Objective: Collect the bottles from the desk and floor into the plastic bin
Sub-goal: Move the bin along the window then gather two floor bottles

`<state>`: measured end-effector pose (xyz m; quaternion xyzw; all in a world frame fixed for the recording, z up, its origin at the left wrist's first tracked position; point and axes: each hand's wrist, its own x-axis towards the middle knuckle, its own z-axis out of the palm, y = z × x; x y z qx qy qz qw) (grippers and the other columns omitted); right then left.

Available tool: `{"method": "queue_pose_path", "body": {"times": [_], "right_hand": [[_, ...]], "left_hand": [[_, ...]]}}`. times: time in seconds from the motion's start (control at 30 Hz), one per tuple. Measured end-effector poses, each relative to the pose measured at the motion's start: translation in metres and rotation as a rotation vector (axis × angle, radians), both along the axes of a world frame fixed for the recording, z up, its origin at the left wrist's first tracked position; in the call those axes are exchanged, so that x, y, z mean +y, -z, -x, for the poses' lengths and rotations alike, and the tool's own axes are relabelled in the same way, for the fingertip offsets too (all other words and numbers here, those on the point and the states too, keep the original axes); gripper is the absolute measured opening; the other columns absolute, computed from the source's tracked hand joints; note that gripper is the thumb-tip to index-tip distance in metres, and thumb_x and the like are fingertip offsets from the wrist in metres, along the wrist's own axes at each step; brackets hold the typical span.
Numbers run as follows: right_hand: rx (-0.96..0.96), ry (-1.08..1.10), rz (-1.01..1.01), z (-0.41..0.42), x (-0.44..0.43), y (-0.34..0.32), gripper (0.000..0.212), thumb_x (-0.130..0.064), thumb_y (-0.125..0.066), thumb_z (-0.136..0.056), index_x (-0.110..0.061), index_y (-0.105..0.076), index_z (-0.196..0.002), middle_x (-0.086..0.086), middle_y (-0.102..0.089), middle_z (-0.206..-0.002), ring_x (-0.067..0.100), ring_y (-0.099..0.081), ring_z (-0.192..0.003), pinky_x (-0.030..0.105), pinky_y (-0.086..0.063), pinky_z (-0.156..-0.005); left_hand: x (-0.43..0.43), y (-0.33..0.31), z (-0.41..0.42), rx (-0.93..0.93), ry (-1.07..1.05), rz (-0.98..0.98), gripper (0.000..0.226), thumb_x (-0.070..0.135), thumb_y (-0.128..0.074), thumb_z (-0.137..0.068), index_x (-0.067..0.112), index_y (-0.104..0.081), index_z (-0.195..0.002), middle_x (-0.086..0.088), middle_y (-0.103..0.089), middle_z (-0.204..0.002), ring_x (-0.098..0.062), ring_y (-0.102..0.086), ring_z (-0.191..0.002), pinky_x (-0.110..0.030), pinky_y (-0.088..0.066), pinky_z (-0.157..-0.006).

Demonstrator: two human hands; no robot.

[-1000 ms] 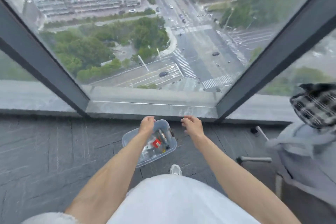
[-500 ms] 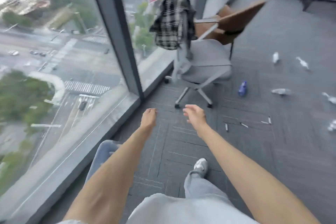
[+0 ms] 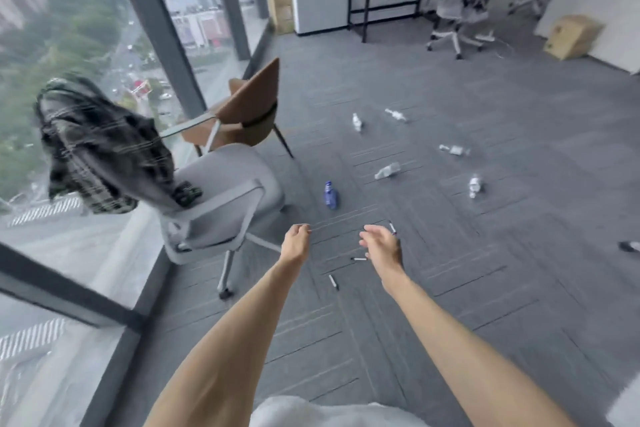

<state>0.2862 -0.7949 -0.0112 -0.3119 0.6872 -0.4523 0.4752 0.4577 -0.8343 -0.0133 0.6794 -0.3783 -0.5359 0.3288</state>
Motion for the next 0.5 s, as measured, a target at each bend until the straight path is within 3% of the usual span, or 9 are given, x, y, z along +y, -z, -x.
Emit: {"method": "queue_pose_path", "body": {"times": [0.07, 0.17, 0.37, 0.5], "right_hand": [[0.000, 0.064, -0.009, 0.039, -0.015, -0.001, 0.020, -0.010, -0.060, -0.091, -0.010, -0.068, -0.109, 0.002, -0.070, -0.091, 0.019, -0.069, -0.089, 0.040, -0.053, -0.088], [0.019, 0.116, -0.027, 0.085, -0.039, 0.009, 0.015, -0.014, -0.061, -0.091, -0.017, -0.068, -0.104, 0.001, -0.072, -0.094, 0.018, -0.070, -0.089, 0.043, -0.054, -0.091], [0.034, 0.149, -0.096, 0.142, -0.105, 0.030, 0.018, -0.012, -0.060, -0.092, -0.014, -0.067, -0.108, 0.006, -0.072, -0.101, 0.021, -0.070, -0.094, 0.044, -0.054, -0.091], [0.047, 0.143, -0.127, 0.175, -0.168, 0.038, 0.014, -0.014, -0.059, -0.093, -0.018, -0.065, -0.104, -0.002, -0.070, -0.093, 0.020, -0.069, -0.094, 0.043, -0.054, -0.093]], "left_hand": [[-0.026, 0.004, 0.037, -0.017, 0.038, -0.022, 0.019, 0.020, -0.040, -0.094, 0.019, -0.058, -0.091, -0.006, -0.063, -0.107, -0.024, -0.057, -0.097, -0.038, -0.047, -0.091], [-0.061, 0.011, 0.081, -0.040, 0.100, -0.048, 0.023, 0.021, -0.040, -0.093, 0.016, -0.060, -0.102, -0.009, -0.065, -0.116, -0.026, -0.058, -0.108, -0.044, -0.047, -0.100], [-0.135, 0.026, 0.138, -0.044, 0.119, -0.119, 0.023, 0.019, -0.039, -0.095, 0.014, -0.059, -0.105, -0.004, -0.060, -0.107, -0.024, -0.056, -0.101, -0.042, -0.049, -0.093], [-0.210, 0.040, 0.169, -0.027, 0.109, -0.143, 0.021, 0.017, -0.040, -0.094, 0.020, -0.048, -0.074, -0.008, -0.055, -0.097, -0.024, -0.051, -0.088, -0.040, -0.050, -0.081]]}}
